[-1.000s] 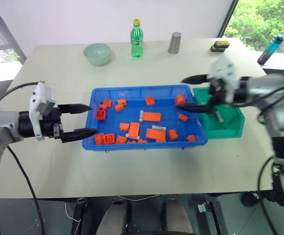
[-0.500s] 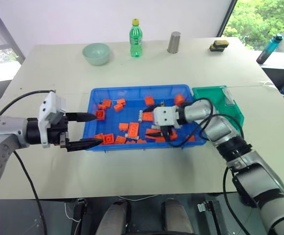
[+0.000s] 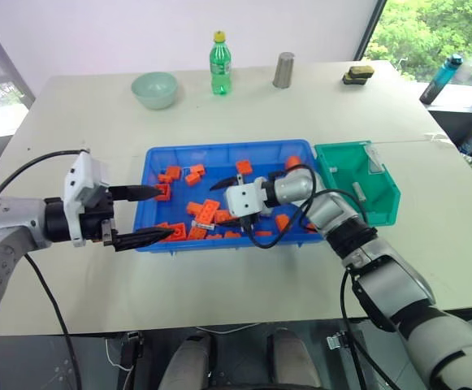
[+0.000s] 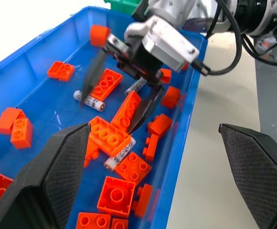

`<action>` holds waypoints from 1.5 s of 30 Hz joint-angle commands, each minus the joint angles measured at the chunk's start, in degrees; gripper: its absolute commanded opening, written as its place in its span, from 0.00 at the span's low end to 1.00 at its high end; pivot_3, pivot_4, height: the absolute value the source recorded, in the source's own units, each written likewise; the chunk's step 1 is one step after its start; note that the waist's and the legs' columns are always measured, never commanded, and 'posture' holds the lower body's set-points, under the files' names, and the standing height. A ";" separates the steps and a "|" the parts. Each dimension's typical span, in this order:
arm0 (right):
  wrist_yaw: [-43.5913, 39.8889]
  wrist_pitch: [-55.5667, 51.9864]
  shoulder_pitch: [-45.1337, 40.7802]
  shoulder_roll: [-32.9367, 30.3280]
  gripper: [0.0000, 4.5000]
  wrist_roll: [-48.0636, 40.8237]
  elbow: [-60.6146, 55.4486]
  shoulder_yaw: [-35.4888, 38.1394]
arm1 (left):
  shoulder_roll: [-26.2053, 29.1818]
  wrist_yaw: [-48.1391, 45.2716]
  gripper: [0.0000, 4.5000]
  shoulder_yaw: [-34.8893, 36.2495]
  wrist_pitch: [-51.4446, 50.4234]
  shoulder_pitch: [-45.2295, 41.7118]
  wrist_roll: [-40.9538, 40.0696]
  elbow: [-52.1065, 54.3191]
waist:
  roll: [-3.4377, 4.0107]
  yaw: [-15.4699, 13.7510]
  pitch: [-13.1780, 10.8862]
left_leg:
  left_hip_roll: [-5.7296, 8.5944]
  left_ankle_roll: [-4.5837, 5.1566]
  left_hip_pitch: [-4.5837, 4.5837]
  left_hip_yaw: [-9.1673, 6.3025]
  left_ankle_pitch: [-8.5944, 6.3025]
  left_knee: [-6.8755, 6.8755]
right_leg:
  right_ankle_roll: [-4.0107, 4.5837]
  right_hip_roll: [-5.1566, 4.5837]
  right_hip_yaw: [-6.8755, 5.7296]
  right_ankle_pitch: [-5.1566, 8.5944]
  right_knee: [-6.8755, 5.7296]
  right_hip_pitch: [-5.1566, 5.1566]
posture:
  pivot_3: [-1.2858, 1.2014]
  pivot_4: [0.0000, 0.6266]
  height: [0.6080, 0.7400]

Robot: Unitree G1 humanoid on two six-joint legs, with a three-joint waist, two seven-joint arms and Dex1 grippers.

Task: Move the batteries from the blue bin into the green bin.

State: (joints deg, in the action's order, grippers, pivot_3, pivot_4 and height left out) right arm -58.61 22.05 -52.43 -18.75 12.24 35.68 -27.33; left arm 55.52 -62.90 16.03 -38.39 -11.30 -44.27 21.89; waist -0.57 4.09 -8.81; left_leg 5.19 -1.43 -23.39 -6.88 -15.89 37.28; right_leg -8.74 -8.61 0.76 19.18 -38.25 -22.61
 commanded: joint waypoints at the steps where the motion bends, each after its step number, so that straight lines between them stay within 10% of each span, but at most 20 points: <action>1: 0.61 0.87 -0.96 0.44 0.63 0.21 0.55 0.79 | 0.28 0.67 1.00 2.19 0.18 -0.17 -0.86 1.45 | 0.00 0.07 0.00 | 0.00 0.00 0.00 -0.01 0.00 0.00 | 0.00 0.00 0.00 0.00 0.00 0.00 | 0.52 0.24 0.90; 14: 5.52 -0.42 -3.88 -0.19 0.63 2.03 5.88 2.95 | 0.19 0.69 1.00 -0.07 0.29 -3.25 -0.24 -0.08 | 0.00 0.09 0.00 | 0.00 -0.01 0.01 -0.03 0.01 -0.02 | 0.00 0.01 -0.02 0.00 -0.01 0.01 | 0.52 0.24 0.90; 29: -7.11 -16.73 1.37 -1.76 0.63 -5.58 -19.62 3.82 | 0.48 -0.83 1.00 -2.62 0.50 -7.44 0.52 -3.21 | 0.00 -0.13 0.00 | 0.04 -0.01 0.00 -0.11 0.01 0.01 | 0.00 -0.01 -0.05 0.00 -0.05 0.03 | 0.52 0.24 0.90; 45: 1.22 -4.54 0.17 3.17 0.63 1.08 -2.39 1.11 | 2.66 -2.68 1.00 -0.60 -1.07 -4.76 -0.56 -2.03 | 0.01 0.31 -0.01 | 0.04 -0.02 0.00 -0.11 0.01 -0.03 | 0.00 0.00 -0.05 0.00 -0.06 -0.01 | 0.52 0.24 0.90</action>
State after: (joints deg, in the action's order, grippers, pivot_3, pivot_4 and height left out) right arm -58.61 15.74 -50.09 -16.67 13.28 32.98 -26.33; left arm 57.36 -65.22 12.94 -39.67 -16.21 -44.37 18.40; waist -0.56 4.40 -8.82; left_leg 5.23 -1.46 -23.39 -6.99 -15.88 37.25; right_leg -8.74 -8.61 0.71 19.18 -38.31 -22.62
